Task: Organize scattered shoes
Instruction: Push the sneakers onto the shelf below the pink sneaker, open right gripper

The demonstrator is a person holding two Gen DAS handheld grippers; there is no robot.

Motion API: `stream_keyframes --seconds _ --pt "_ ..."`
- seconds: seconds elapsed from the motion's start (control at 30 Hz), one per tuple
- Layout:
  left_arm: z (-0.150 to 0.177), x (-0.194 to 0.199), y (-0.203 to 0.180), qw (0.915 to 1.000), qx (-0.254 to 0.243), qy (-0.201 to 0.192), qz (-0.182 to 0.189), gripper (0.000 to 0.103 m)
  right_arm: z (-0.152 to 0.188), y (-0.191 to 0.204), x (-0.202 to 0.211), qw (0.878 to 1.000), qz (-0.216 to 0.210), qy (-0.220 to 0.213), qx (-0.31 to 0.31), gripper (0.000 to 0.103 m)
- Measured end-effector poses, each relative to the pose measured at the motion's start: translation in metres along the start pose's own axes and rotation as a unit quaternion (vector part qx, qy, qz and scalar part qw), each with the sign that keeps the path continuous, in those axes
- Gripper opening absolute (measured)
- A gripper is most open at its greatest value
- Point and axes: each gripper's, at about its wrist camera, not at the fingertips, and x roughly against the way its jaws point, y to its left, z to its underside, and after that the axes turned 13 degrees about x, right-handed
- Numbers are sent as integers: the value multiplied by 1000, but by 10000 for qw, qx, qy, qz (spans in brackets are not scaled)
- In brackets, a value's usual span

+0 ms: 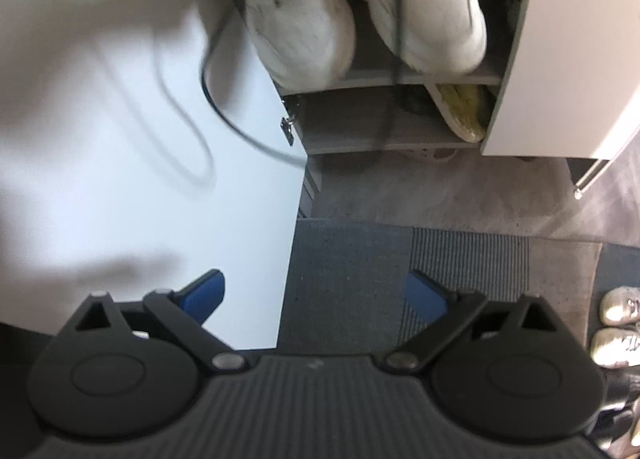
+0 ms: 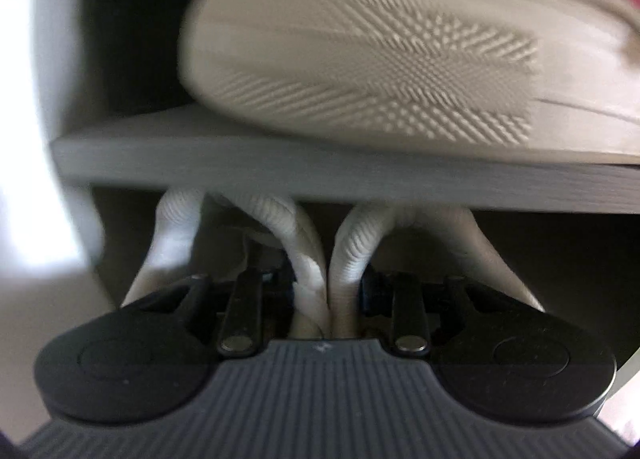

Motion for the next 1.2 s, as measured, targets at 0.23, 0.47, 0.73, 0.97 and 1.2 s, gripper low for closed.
stream_keyframes --seconds 0.23,0.47,0.73,0.97,1.2 --pt "4 -36 -21 9984 -464 -239 220 99 -7 4 -7 9994 15 347 -27 34" --pt "-35 -89 -47 9963 -143 -758 377 99 -11 7 -12 9981 -33 606 -133 40" --pt "-84 -95 -50 9821 835 -1602 530 99 -7 17 -9 9976 -52 688 -112 44" --pt "-92 -83 -62 9733 981 -2011 512 99 -2 25 -3 9977 -99 660 -67 45" --pt "-93 -79 -60 9694 1092 -2135 519 98 5 35 13 9991 -255 331 109 102"
